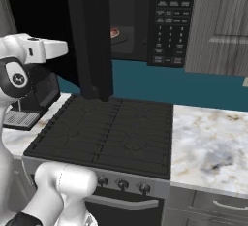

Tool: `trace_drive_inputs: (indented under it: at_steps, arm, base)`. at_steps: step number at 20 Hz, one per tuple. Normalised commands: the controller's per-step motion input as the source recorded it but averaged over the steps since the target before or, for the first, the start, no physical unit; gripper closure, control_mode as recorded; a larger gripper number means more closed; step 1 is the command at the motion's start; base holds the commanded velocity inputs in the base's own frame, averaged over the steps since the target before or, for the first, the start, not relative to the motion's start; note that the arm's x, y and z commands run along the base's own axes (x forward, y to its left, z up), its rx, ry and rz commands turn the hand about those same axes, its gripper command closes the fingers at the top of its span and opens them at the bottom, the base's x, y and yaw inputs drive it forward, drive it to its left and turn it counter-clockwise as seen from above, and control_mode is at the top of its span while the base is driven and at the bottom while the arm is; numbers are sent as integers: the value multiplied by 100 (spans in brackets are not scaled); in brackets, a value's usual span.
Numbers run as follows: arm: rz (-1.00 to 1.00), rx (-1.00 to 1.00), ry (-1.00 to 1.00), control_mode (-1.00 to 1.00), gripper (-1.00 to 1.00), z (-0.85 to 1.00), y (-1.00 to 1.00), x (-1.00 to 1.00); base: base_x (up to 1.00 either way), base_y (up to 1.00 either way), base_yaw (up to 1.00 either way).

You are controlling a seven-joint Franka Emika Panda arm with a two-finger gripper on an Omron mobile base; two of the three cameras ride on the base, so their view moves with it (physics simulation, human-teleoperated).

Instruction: Transport the fish from the fridge to the microwave and turn on the microwave.

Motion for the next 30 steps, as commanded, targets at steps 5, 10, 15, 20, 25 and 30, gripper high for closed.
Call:
trace_drive_inputs:
  at_steps: [5,10,15,20,25,30]
  arm:
    - [12,0,10,-100,100,1,-13,35]
    - [11,5,14,-100,100,16,-11,35]
    - [9,4,9,-100,100,14,-6,28]
    - [4,1,1,-100,100,2,-10,30]
    - [0,0,0,-100,100,-5,-17,44]
    - [0,0,0,-100,100,-2,-22,45]
  base:
    - [0,0,0]
    - [0,0,0]
    - [0,0,0]
    - [0,0,0]
    - [0,0,0]
    - [0,0,0]
